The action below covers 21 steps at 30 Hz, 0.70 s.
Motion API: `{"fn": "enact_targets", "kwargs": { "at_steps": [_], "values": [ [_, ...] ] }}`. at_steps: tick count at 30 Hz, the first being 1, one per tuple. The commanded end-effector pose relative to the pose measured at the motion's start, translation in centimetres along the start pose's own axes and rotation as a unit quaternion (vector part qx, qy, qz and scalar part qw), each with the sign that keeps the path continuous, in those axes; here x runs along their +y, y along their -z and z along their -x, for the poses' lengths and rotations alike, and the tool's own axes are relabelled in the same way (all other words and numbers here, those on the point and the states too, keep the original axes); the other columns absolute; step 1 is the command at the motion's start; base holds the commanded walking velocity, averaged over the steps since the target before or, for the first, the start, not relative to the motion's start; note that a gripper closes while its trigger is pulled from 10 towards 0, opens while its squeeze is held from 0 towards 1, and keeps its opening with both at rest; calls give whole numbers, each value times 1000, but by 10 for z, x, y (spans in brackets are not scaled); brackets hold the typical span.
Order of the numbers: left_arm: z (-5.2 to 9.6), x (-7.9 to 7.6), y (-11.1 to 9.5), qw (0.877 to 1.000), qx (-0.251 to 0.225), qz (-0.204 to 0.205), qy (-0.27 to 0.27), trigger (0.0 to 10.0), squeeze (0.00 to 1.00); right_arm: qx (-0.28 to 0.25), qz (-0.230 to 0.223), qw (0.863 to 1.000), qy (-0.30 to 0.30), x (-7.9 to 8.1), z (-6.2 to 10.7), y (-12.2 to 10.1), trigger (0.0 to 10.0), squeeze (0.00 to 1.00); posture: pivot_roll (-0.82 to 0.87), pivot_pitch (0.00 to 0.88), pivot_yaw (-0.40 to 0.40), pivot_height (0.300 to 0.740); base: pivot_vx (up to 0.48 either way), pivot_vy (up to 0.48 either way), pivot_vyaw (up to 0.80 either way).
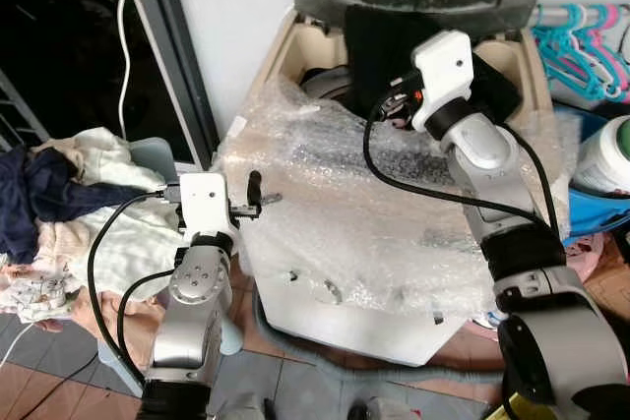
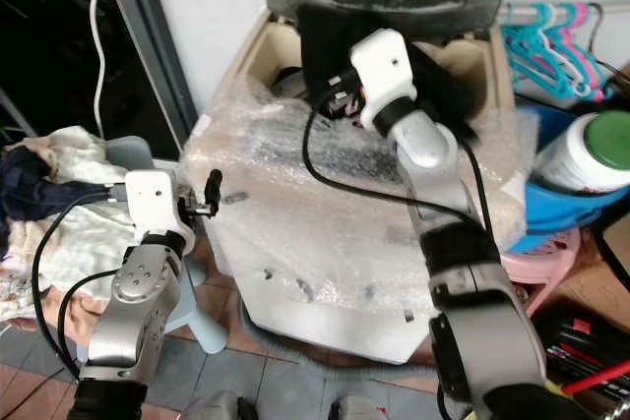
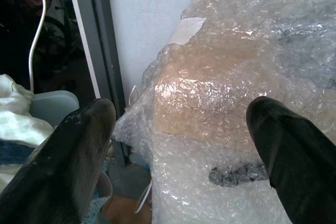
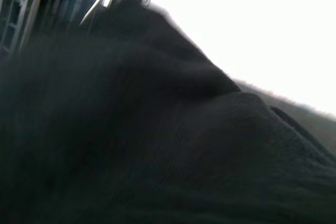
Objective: Clothes washing
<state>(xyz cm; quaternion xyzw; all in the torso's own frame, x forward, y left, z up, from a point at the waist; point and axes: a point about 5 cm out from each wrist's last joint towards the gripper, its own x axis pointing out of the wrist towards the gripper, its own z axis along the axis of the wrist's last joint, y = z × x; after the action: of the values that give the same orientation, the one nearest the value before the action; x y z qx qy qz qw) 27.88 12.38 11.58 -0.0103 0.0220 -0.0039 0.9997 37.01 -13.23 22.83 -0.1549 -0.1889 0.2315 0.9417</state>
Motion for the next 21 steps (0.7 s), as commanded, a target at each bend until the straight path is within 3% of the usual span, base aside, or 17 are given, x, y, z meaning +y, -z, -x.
{"fn": "enact_targets", "kwargs": {
  "at_steps": [1, 2, 3, 4, 6, 8, 10, 14, 17, 21],
  "values": [
    [-2, -2, 0, 1000, 1, -1, 2, 10000, 0, 43, -21, 999, -10, -2, 5, 8, 10000, 0, -57, 0, 39, 740, 0, 0, 0],
    [-2, -2, 0, 1000, 2, -2, 2, 10000, 0, 78, -26, 996, -19, 0, 10, 19, 10000, 0, -57, 0, 39, 740, 0, 0, 0],
    [-2, -2, 0, 1000, 2, -3, 2, 10000, 0, 167, -42, 985, -27, 4, 25, 44, 10000, 1000, -57, 0, 39, 740, 0, 0, 0],
    [-2, -2, 0, 1000, 6, -4, 2, 10000, 0, 229, -52, 972, -7, 4, 39, 58, 10000, 1000, -52, 0, 40, 740, 0, 0, 0],
    [-2, -1, 1, 1000, 10, -5, 1, 10000, 0, 244, -54, 968, 7, 5, 46, 58, 10000, 1000, -50, 0, 41, 740, 0, 0, 0],
    [-1, 1, 2, 1000, 13, -9, 0, 10000, 0, 218, -38, 975, 7, 10, 51, 45, 10000, 1000, -51, 0, 44, 740, 0, 0, 0],
    [-1, 2, 4, 1000, 17, -14, 1, 10000, 0, 150, -6, 988, 47, 9, 55, 27, 10000, 1000, -55, 0, 47, 740, 0, 0, 0],
    [-3, -2, 2, 1000, 14, -20, 9, 10000, 0, 35, 46, 991, 117, 15, 73, -1, 10000, 1000, -62, 0, 62, 740, 0, 0, 0],
    [-3, -3, 2, 1000, 13, -23, 16, 10000, 0, 37, 53, 989, 131, 29, 81, -2, 10000, 1000, -64, 0, 69, 740, 0, 0, 0],
    [-4, -3, 2, 999, 13, -24, 17, 10000, 0, 77, 43, 986, 142, 51, 107, 23, 10000, 1000, -69, 0, 76, 740, -120, 0, 0]
  ]
}}
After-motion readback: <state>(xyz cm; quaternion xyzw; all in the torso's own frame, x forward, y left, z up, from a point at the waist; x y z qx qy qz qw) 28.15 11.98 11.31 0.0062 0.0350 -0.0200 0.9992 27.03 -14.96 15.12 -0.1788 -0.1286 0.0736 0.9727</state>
